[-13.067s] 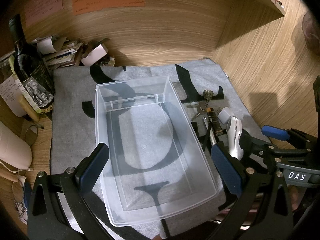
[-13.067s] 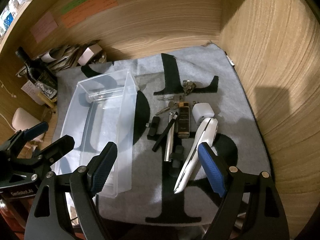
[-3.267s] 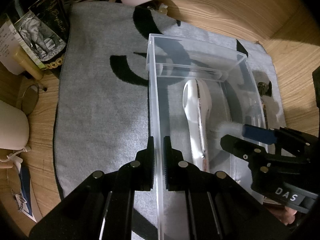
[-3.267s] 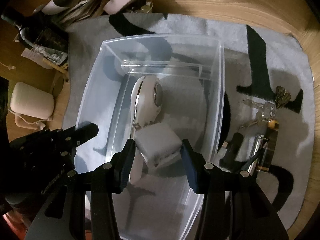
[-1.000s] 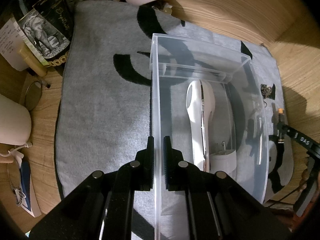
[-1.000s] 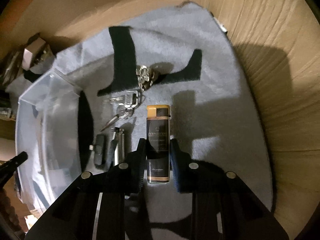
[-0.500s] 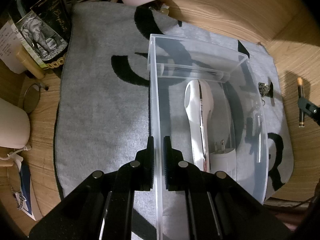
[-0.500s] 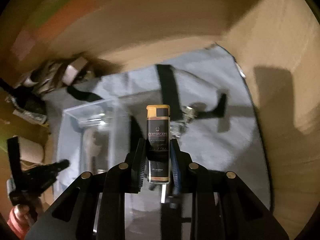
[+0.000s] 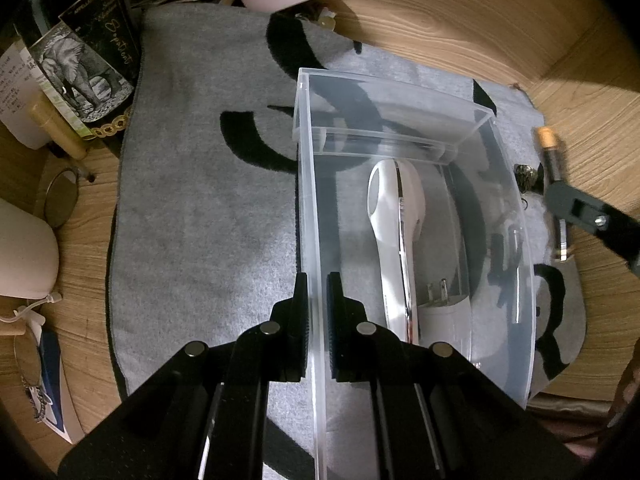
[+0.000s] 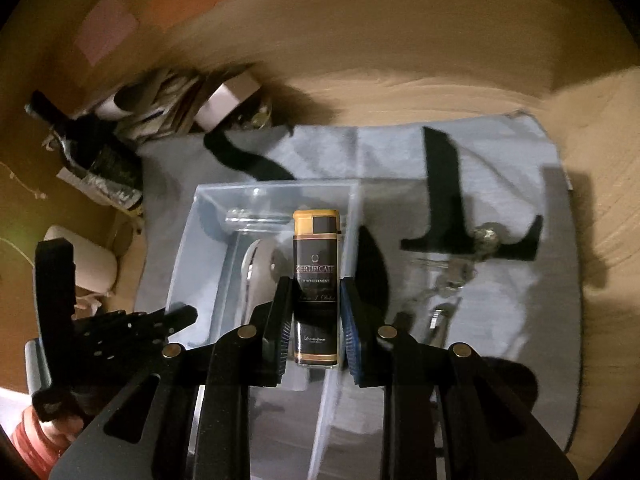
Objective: Organize rigid objects
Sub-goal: 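Place the black-and-gold bottle into the box beside the trimmer, release, then grasp the black pen with the right gripper, then lower the black pen into the clear box and open the right gripper, then grasp the silver cylinder keychain with the right gripper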
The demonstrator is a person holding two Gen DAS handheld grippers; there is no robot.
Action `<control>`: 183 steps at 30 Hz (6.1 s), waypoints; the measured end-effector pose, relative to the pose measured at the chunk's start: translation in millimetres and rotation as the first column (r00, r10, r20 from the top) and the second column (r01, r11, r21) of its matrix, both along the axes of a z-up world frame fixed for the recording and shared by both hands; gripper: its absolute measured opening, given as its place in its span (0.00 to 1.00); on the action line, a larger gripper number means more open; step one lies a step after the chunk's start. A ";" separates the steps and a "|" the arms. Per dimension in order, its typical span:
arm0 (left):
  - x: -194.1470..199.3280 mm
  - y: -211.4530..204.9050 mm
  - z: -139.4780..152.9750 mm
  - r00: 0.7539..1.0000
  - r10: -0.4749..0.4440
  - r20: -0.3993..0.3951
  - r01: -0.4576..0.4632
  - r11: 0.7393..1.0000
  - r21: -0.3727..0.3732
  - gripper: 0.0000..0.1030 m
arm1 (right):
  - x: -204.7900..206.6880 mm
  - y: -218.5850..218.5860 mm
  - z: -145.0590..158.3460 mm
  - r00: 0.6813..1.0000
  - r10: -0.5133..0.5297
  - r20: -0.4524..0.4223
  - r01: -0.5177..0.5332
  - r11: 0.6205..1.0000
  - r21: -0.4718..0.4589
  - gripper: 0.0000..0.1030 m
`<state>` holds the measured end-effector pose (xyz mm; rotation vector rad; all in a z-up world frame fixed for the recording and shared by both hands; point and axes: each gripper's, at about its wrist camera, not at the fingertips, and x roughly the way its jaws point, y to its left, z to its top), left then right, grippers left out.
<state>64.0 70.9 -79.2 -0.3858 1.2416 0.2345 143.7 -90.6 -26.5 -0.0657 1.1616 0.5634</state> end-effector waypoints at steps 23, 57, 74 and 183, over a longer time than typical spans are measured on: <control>0.0 -1.3 -0.2 1.000 0.002 -0.002 -0.002 1.000 -0.001 0.06 | 0.0 47.6 -60.5 0.982 0.129 -0.141 -0.145 0.983 -0.114 0.21; -0.7 -2.3 0.1 1.000 -0.002 -0.003 0.002 1.000 0.015 0.06 | -8.2 -83.4 9.2 0.983 -0.178 -0.035 0.176 0.982 -0.067 0.41; -1.0 -2.1 0.3 1.000 -0.002 -0.007 0.002 1.000 0.019 0.06 | -36.6 -110.6 -73.4 0.946 -0.224 -0.234 0.189 0.969 -0.162 0.41; -4.2 -3.8 3.2 1.000 0.002 -0.004 -0.002 1.000 0.022 0.06 | 7.6 -57.3 -8.2 0.996 -0.040 -0.079 0.036 0.998 -0.045 0.36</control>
